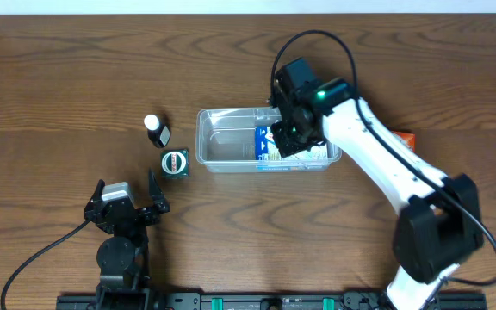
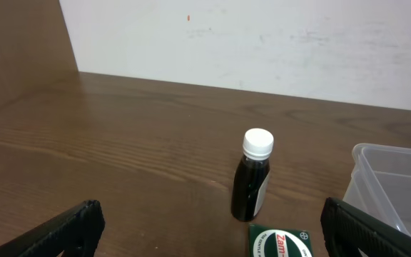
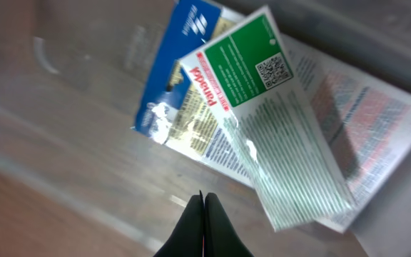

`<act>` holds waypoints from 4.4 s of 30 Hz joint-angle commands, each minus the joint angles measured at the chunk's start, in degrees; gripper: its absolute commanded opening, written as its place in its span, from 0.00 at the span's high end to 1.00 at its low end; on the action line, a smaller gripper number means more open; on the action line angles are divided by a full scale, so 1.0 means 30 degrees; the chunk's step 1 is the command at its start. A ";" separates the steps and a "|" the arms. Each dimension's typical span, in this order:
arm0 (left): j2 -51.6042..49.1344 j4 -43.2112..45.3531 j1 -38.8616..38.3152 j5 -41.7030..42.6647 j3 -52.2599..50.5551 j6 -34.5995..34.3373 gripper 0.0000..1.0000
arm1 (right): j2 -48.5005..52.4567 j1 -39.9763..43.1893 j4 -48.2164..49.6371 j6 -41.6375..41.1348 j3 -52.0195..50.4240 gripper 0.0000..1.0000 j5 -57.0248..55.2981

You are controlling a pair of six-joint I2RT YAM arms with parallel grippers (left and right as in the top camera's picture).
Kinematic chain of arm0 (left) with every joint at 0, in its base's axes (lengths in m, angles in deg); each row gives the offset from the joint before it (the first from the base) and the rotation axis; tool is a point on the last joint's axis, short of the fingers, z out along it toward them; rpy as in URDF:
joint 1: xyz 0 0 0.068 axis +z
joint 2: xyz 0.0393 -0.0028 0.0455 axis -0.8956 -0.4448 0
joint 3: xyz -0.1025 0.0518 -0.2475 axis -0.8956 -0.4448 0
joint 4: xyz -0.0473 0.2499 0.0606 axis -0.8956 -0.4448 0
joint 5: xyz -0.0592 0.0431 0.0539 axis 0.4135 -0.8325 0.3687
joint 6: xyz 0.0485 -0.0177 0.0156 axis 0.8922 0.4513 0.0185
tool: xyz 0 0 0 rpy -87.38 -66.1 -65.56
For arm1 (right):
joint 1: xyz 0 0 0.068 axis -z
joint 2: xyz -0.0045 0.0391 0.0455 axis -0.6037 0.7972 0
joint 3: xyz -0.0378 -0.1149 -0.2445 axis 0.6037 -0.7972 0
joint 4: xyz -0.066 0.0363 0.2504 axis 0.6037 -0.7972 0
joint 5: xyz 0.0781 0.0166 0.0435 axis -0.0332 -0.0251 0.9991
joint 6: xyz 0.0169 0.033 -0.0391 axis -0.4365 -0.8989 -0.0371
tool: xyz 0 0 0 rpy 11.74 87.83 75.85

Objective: Pack container
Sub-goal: 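Lower the Panadol box into the container beside the blue box and release, then raise the right gripper and move it right to the red-white box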

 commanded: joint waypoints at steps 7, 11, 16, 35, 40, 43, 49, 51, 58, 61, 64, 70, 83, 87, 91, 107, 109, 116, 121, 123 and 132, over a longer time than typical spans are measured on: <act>-0.0036 -0.0619 -0.0007 -0.0517 -0.0401 0.0328 0.02 | 0.1763 0.0131 0.0306 -0.0175 0.0321 0.99 -0.0117; -0.0036 -0.0612 -0.0007 -0.0517 -0.0401 0.0328 0.02 | 0.2091 0.0131 0.0328 0.0117 0.0321 0.99 -0.0138; -0.0036 -0.0612 -0.0007 -0.0517 -0.0401 0.0328 0.02 | 0.2259 0.0131 0.0350 0.0823 0.0321 0.98 -0.0554; -0.0036 -0.0619 -0.0007 -0.0517 -0.0401 0.0335 0.02 | 0.2288 0.0124 0.0641 0.5078 0.0226 0.99 -0.1909; -0.0036 -0.0612 -0.0007 -0.0517 -0.0401 0.0335 0.02 | 0.2288 0.0124 0.0619 0.5668 0.0226 0.81 -0.1909; -0.0036 -0.0619 -0.0007 -0.0517 -0.0401 0.0328 0.02 | 0.2288 0.0124 0.0590 0.6331 0.0226 0.78 -0.1909; -0.0036 -0.0612 -0.0007 -0.0517 -0.0401 0.0335 0.02 | 0.2288 0.0131 0.0576 0.6936 0.0226 0.79 -0.1989; -0.0036 -0.0619 -0.0007 -0.0517 -0.0401 0.0328 0.02 | 0.2288 0.0131 0.0576 0.7176 0.0226 0.80 -0.2135; -0.0036 -0.0612 -0.0007 -0.0517 -0.0401 0.0328 0.02 | 0.2288 0.0131 0.0619 0.8393 0.0226 0.77 -0.2295; -0.0036 -0.0612 -0.0007 -0.0517 -0.0401 0.0328 0.02 | 0.2288 0.0131 0.0656 0.8582 0.0233 0.77 -0.2965; -0.0036 -0.0619 -0.0007 -0.0517 -0.0401 0.0335 0.02 | 0.2288 0.0131 0.0641 0.8859 0.0226 0.76 -0.3417; -0.0036 -0.0619 -0.0007 -0.0517 -0.0401 0.0328 0.02 | 0.2288 0.0168 0.0627 0.9355 0.0226 0.75 -0.3934; -0.0036 -0.0612 -0.0007 -0.0517 -0.0401 0.0328 0.02 | 0.0933 -0.0146 0.0481 0.8888 0.1020 0.74 -0.1304; -0.0036 -0.0612 -0.0007 -0.0517 -0.0401 0.0328 0.02 | -0.0510 -0.0270 -0.0051 0.7752 0.2477 0.60 -0.1311; -0.0036 -0.0619 -0.0007 -0.0517 -0.0401 0.0335 0.02 | -0.2127 0.0342 -0.1333 0.5049 0.4473 0.59 -0.2142; -0.0036 -0.0612 -0.0007 -0.0517 -0.0401 0.0328 0.02 | -0.3891 1.1205 -0.6346 -0.1690 0.4116 0.01 -0.2135; -0.0036 -0.0612 -0.0007 -0.0517 -0.0401 0.0328 0.02 | -0.3891 1.2218 -0.5748 -0.2076 0.2747 0.01 -0.2382; -0.0036 -0.0612 -0.0007 -0.0517 -0.0401 0.0328 0.02 | -0.3891 1.4127 -0.1945 -0.2667 -0.2455 0.01 -0.2463; -0.0036 -0.0619 -0.0007 -0.0517 -0.0401 0.0335 0.02 | -0.3891 1.4120 0.1137 -0.1209 -0.5085 0.01 -0.2040; -0.0036 -0.0619 -0.0007 -0.0517 -0.0401 0.0335 0.02 | -0.3891 1.4083 0.2280 -0.0750 -0.5909 0.02 -0.2040; -0.0036 -0.0612 -0.0007 -0.0517 -0.0401 0.0335 0.02 | -0.3854 1.3537 0.6368 0.1647 -0.8801 0.07 -0.0882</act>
